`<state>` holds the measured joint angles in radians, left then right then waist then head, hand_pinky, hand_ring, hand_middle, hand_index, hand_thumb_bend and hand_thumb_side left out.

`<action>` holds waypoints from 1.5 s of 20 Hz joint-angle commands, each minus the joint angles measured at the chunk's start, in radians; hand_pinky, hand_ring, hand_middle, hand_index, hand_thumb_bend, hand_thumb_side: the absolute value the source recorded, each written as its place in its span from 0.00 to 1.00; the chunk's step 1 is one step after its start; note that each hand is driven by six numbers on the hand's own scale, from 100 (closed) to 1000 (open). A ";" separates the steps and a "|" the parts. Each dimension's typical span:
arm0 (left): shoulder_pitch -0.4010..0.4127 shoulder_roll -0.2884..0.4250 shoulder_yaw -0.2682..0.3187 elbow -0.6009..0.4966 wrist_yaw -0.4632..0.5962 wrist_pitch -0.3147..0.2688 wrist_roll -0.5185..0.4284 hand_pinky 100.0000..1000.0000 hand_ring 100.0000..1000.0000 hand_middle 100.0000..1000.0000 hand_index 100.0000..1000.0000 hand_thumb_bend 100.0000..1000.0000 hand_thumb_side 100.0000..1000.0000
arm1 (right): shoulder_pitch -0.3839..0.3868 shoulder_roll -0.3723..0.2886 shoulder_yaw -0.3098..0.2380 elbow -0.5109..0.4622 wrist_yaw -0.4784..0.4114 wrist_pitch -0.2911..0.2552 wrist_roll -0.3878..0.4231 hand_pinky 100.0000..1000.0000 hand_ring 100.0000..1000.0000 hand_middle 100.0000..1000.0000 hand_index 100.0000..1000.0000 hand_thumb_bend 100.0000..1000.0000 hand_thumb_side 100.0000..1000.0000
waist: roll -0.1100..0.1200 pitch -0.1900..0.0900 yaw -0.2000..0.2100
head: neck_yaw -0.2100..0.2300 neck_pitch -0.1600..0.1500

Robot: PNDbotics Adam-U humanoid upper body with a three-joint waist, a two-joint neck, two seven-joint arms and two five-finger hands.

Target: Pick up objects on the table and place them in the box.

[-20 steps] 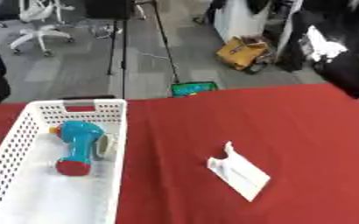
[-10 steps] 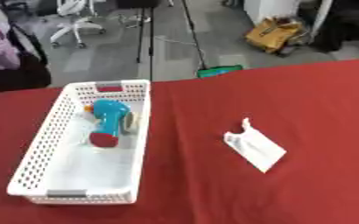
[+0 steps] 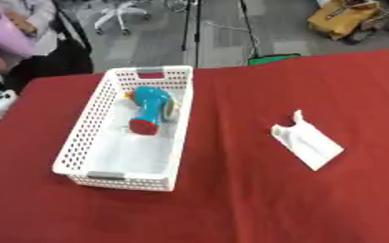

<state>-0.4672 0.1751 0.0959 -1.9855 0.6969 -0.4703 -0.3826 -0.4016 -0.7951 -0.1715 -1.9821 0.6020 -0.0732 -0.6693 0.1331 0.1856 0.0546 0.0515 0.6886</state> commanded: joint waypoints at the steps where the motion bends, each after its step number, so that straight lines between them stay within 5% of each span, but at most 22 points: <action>1: -0.003 0.008 0.011 -0.015 -0.024 -0.004 -0.015 0.92 0.89 0.91 0.97 0.00 0.96 | -0.003 -0.007 0.001 -0.018 0.070 0.137 0.105 0.96 0.95 0.88 0.89 0.11 0.97 | -0.012 -0.005 -0.003 | -0.010 -0.014; 6: 0.004 0.004 0.012 -0.015 -0.050 -0.001 -0.030 0.92 0.88 0.91 0.97 0.00 0.96 | 0.000 0.036 0.052 -0.018 0.194 0.337 0.360 0.96 0.95 0.88 0.89 0.11 1.00 | -0.030 0.019 -0.015 | -0.044 -0.052; 13: 0.008 0.000 0.011 -0.015 -0.056 0.012 -0.036 0.93 0.88 0.91 0.97 0.00 0.97 | -0.016 0.101 0.106 0.002 0.291 0.443 0.589 0.97 0.96 0.89 0.89 0.13 1.00 | -0.044 0.032 -0.017 | -0.070 -0.070; 23: 0.013 -0.004 0.012 -0.015 -0.065 0.030 -0.049 0.93 0.88 0.92 0.97 0.00 0.98 | -0.040 0.157 0.149 0.128 0.345 0.457 0.685 0.97 0.97 0.89 0.92 0.22 1.00 | -0.059 0.052 -0.015 | -0.133 -0.099; 24: 0.013 -0.004 0.011 -0.015 -0.065 0.031 -0.051 0.94 0.88 0.92 0.97 0.00 0.98 | -0.039 0.161 0.156 0.141 0.346 0.457 0.692 0.97 0.98 0.88 0.91 0.30 0.99 | -0.061 0.056 -0.013 | -0.138 -0.105; 25: 0.013 -0.004 0.011 -0.015 -0.067 0.034 -0.053 0.94 0.88 0.92 0.97 0.00 0.98 | -0.042 0.168 0.166 0.162 0.349 0.457 0.702 0.97 0.98 0.88 0.91 0.24 1.00 | -0.064 0.059 -0.011 | -0.144 -0.110; 30: 0.013 -0.008 0.009 -0.015 -0.070 0.045 -0.058 0.94 0.88 0.92 0.97 0.00 0.98 | -0.057 0.186 0.196 0.232 0.359 0.445 0.723 0.97 0.98 0.87 0.90 0.24 1.00 | -0.071 0.063 -0.006 | -0.156 -0.121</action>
<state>-0.4473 0.1583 0.1018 -1.9855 0.6312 -0.4297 -0.4397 -0.4418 -0.5984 0.0234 -1.7559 0.9511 0.3752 0.0481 0.0670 0.2634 0.0483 -0.0995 0.5813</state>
